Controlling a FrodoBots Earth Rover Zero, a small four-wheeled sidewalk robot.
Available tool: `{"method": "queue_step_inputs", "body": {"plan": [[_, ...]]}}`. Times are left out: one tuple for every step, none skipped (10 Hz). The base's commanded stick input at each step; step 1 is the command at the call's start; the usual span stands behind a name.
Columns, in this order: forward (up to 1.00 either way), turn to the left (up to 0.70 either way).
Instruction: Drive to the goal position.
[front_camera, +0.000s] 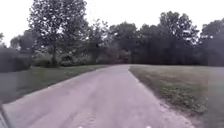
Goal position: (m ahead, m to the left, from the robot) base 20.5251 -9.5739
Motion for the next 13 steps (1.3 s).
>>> {"method": "queue_step_inputs", "body": {"plan": [[0.70, 0.00], [0.70, 0.00], [0.70, 0.00], [0.70, 0.00], [0.70, 0.00], [0.70, 0.00], [0.70, 0.00], [0.70, 0.00], [0.70, 0.00], [0.70, -0.01], [0.70, -0.01], [0.70, -0.03], [0.70, -0.10]]}}
